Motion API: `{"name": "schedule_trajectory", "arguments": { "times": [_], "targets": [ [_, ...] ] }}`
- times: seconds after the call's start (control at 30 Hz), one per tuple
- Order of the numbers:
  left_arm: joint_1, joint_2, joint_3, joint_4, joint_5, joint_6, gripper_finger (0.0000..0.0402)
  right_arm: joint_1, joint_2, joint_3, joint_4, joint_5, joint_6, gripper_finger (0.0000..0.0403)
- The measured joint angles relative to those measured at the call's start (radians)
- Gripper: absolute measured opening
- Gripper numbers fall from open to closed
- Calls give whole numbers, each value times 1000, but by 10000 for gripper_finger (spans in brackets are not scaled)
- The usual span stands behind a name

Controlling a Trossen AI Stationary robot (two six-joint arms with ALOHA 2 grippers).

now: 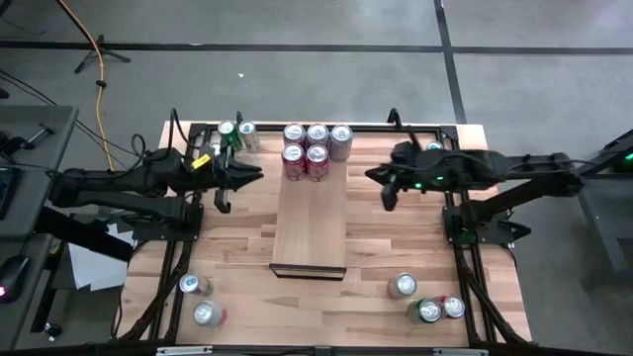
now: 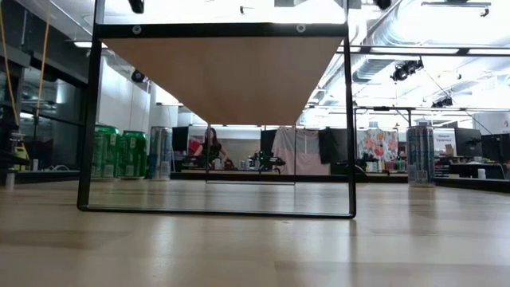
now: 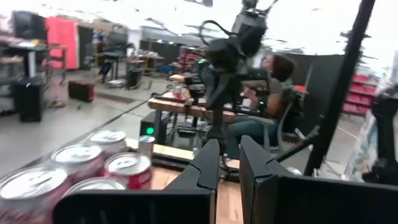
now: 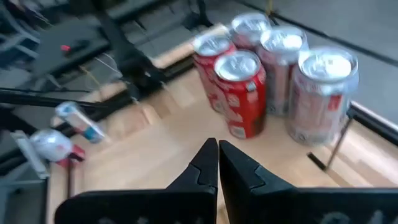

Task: Place canned beverage on shelf
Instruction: Put the red soda can on the shelf

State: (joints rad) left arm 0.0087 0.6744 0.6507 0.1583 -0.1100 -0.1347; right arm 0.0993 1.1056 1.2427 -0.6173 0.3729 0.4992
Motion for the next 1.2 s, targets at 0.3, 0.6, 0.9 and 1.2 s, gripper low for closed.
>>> {"name": "schedule_trajectory", "arguments": {
  "times": [0.3,0.6,0.9,1.2],
  "targets": [
    [-26,12,0,32,-4,34,0,15,-54,0,12,-9,-48,0],
    [-26,10,0,35,-5,32,0,-23,-47,0,128,-94,-91,93],
    [-26,10,0,33,-5,24,0,-26,-46,0,122,-250,-62,345],
    [-26,10,0,33,-6,23,0,-26,-46,0,107,-429,-40,389]
  ]
}}
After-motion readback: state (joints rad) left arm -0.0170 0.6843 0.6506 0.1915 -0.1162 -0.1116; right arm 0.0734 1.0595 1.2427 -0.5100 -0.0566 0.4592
